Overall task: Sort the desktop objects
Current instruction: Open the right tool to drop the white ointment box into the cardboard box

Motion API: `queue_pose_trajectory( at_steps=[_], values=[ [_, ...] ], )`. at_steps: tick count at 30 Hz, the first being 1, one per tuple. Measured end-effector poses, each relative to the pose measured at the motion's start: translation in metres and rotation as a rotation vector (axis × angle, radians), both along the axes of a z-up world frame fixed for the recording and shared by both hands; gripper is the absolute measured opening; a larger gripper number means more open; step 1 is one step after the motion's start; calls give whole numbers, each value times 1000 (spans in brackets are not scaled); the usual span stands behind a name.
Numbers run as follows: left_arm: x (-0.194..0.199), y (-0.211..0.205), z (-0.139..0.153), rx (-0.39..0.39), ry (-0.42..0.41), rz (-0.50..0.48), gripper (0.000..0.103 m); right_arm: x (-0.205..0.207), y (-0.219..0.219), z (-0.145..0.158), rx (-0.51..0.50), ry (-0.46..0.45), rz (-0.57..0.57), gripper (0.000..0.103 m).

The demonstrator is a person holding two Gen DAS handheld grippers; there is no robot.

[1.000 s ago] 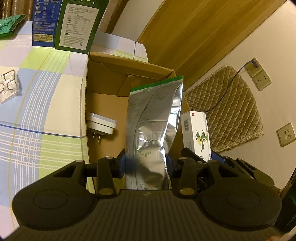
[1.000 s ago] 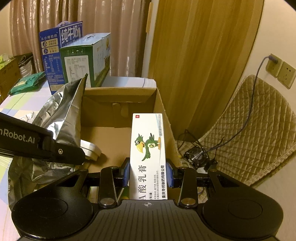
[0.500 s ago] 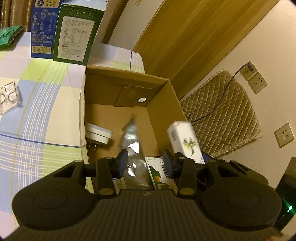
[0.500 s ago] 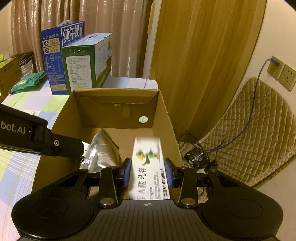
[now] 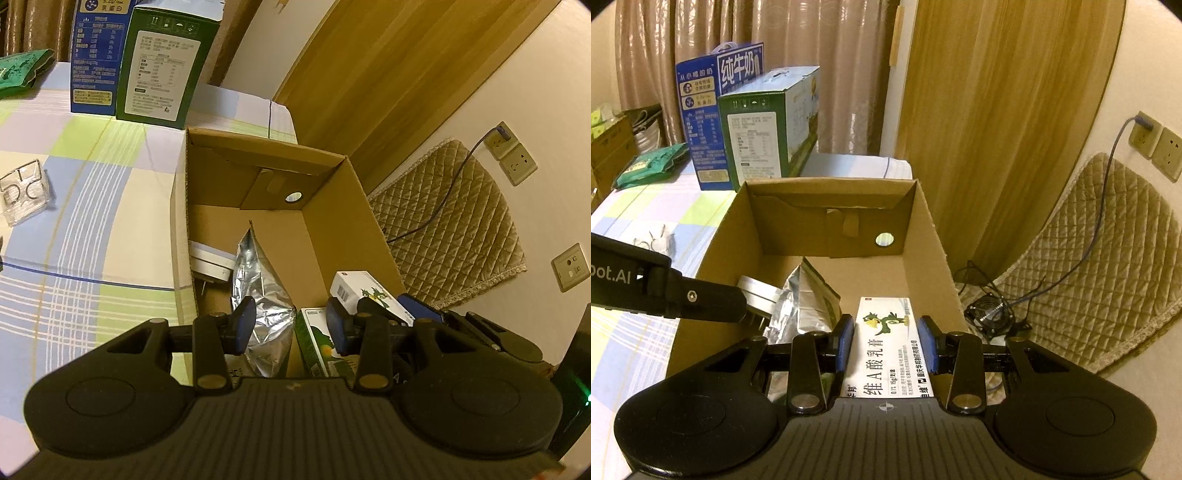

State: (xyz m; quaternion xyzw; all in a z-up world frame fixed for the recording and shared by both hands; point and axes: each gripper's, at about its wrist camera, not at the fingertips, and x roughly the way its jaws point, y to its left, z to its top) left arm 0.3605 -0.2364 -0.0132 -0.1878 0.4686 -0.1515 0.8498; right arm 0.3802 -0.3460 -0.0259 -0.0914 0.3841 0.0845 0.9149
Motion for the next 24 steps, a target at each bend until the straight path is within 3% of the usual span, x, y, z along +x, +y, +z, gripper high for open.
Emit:
queue_pose_trajectory(
  at_steps=[9,24],
  values=[
    [0,8,0,-6,0,13,35,4,-3,5,73,-4,-7,38],
    [-9,10,3,-7,-3,10,35,-15,-16,6,60,-1,-28,52]
  ],
)
